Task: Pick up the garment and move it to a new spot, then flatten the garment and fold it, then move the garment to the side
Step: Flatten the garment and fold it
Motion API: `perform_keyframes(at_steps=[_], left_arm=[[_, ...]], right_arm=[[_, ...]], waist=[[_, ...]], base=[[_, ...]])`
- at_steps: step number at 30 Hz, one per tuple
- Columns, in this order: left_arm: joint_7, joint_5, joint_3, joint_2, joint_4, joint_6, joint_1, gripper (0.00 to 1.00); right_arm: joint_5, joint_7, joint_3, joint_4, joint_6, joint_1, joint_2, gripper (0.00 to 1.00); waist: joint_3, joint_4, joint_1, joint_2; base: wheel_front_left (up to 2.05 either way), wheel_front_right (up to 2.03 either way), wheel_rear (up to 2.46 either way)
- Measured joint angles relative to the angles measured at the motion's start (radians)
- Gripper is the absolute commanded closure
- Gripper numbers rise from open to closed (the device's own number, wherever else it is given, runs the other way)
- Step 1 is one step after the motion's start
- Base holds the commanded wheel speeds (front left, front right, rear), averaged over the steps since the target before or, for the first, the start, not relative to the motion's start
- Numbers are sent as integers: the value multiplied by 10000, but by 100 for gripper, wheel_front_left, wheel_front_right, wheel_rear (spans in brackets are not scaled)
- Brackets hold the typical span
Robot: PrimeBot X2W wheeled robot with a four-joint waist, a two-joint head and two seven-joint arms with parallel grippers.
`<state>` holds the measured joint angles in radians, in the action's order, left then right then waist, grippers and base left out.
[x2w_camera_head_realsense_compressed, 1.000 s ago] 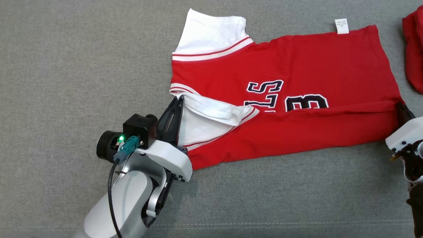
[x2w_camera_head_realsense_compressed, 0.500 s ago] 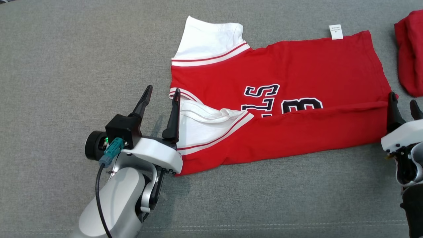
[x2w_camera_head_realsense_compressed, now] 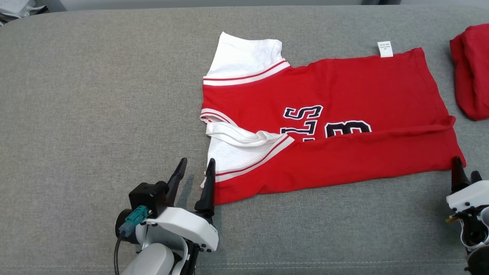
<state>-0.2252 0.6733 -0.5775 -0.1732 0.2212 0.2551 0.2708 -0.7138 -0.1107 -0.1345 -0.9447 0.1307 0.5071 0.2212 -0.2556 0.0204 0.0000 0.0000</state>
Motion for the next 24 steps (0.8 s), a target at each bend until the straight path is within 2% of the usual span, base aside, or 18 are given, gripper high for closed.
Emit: perform_keyframes(at_steps=[5,6,7,8,9,16,23,24], left_arm=[[238,0,-201,4,148,-4,5,0],[284,0,-232,4,178,-4,5,0],[324,0,-240,6,205,-4,5,0],[403,0,-251,4,236,-4,5,0],[470,4,-261,4,282,-2,5,0],[1283,481,-408,90,853,10,-3,0],[1824,585,-617,198,1442,-75,32,0],[1883,585,-625,192,1494,-75,64,4]], right_arm=[[-345,61,357,-320,0,357,58,0],[-399,59,431,-395,0,441,59,6],[-456,61,510,-460,0,517,61,27],[-525,61,583,-525,0,582,71,72],[-568,65,683,-602,0,627,86,100],[-838,79,1304,-802,0,684,245,100],[-1122,48,1852,-809,0,787,297,100],[-1162,46,1929,-809,2,788,301,100]], waist=[[-9,-66,0,0],[-10,-79,0,0],[-11,-93,0,0],[-10,-109,0,0],[-8,-124,0,0],[-5,-123,0,0],[-59,156,0,0],[-70,201,0,0]], base=[[0,0,0],[0,0,0],[0,0,0],[0,0,0],[0,0,0],[0,0,0],[0,0,0],[0,0,0]])
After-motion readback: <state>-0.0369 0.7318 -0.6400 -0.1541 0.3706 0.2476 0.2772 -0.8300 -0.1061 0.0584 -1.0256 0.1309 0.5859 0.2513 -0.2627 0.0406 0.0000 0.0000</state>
